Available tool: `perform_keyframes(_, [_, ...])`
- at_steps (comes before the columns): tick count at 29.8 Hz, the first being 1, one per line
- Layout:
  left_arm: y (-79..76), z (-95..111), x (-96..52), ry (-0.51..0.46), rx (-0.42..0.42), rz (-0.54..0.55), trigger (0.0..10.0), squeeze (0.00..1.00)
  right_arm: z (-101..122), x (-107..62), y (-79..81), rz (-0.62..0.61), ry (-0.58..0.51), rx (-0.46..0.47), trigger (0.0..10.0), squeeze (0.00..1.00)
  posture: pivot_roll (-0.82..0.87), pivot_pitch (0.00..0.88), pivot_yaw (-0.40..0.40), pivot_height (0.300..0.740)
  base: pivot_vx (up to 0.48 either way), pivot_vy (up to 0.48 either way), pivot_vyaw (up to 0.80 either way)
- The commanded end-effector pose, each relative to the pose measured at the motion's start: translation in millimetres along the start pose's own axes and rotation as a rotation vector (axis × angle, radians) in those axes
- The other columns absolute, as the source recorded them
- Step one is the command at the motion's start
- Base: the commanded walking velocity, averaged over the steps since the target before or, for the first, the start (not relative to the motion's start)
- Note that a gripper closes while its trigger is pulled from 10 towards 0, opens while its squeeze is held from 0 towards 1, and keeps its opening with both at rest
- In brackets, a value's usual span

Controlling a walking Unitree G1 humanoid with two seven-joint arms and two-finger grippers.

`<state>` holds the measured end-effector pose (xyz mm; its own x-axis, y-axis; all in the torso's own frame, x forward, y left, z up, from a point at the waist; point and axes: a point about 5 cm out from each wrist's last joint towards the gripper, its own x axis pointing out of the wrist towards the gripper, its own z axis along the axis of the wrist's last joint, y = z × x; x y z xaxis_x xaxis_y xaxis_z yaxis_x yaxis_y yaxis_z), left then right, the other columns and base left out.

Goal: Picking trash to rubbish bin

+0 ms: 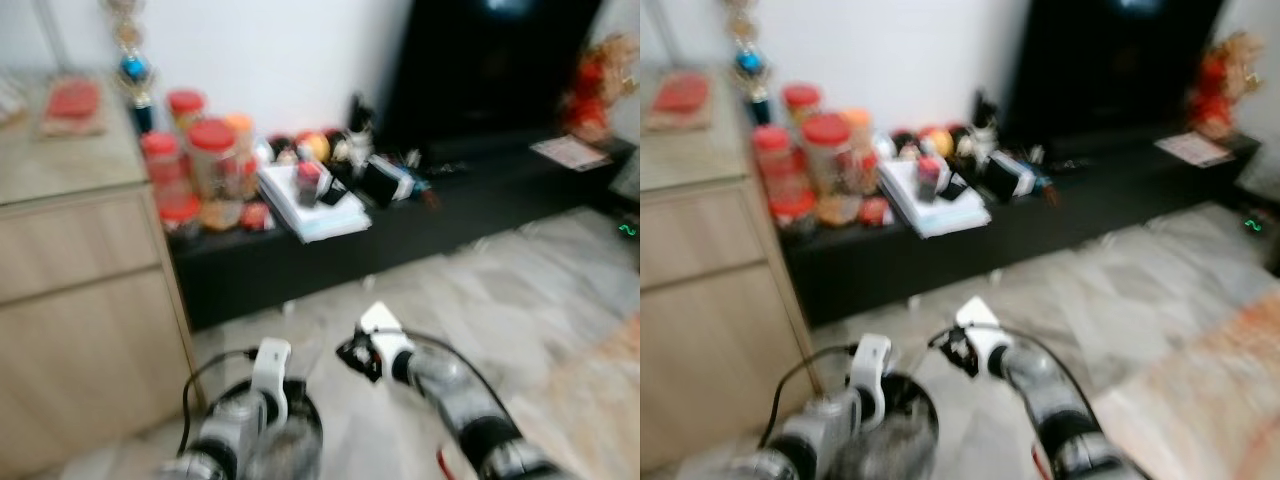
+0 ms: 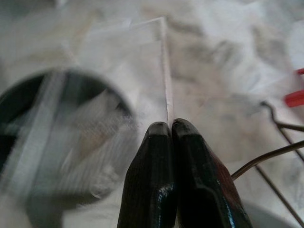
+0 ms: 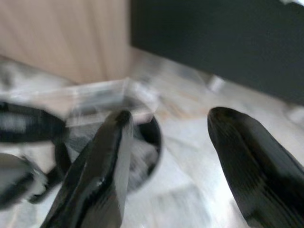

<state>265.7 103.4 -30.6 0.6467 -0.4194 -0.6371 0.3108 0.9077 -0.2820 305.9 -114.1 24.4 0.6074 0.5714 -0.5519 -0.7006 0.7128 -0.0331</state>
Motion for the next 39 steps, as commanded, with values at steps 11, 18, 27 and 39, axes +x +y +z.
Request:
perform_keyframes(11, [14.9, -0.7, -4.7, 0.007, -0.023, 0.076, 10.0, 0.00, 5.9, -3.4, -1.6, -0.011, -0.004, -0.020, 10.0, 0.00, 0.19, 0.000, -0.133, 0.740, 0.000, 0.000, 0.00])
perform_keyframes(18, [18.6, 1.4, -5.7, -0.001, -0.008, 0.104, 10.0, 1.00, 6.6, -4.5, -1.5, -0.014, -0.007, -0.023, 10.0, 0.00, 0.19, 0.000, -0.135, 0.740, 0.000, 0.000, 0.00])
perform_keyframes(27, [20.9, 2.7, -6.5, -0.009, -0.008, 0.112, 10.0, 1.00, 7.8, -5.2, -1.3, -0.021, -0.009, -0.023, 10.0, 0.00, 0.19, 0.000, -0.135, 0.740, 0.000, 0.000, 0.00])
perform_keyframes(39, [23.5, 10.5, -6.9, -0.049, 0.045, 0.148, 10.0, 0.19, 9.1, -6.3, -3.3, -0.054, -0.044, -0.006, 10.0, 0.00, 0.19, 0.000, -0.136, 0.740, 0.000, 0.000, 0.00])
